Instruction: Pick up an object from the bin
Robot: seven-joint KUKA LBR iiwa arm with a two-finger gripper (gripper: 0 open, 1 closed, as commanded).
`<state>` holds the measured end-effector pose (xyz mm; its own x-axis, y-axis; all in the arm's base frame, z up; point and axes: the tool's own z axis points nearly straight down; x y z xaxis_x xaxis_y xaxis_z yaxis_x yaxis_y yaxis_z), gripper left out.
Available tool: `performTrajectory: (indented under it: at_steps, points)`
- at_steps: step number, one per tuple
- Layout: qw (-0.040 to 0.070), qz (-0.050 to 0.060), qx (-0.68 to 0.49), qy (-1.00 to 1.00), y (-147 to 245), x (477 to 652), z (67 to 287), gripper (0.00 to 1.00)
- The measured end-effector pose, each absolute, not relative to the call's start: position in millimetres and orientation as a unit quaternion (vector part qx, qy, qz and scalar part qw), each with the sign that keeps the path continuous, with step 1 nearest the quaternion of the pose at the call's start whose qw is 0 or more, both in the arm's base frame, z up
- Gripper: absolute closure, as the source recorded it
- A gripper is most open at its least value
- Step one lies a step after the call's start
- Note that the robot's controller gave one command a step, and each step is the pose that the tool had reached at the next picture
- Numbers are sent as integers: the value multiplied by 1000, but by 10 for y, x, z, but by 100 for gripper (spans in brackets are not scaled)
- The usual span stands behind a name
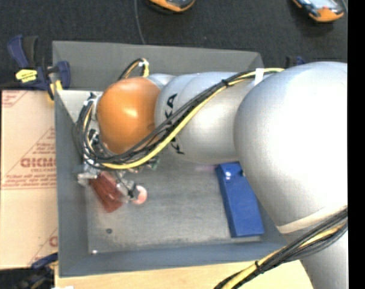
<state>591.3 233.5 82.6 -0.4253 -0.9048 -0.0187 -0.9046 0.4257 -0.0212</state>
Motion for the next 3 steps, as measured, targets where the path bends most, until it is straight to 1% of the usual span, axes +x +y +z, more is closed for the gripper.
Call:
performTrajectory:
  at_steps: [1,2,3]
  points:
    - [17,3,-343,939,2325,5667,765,0]
    - [18,1,-383,924,2282,5680,806,0]
    - [21,1,-539,842,2306,5688,895,100]
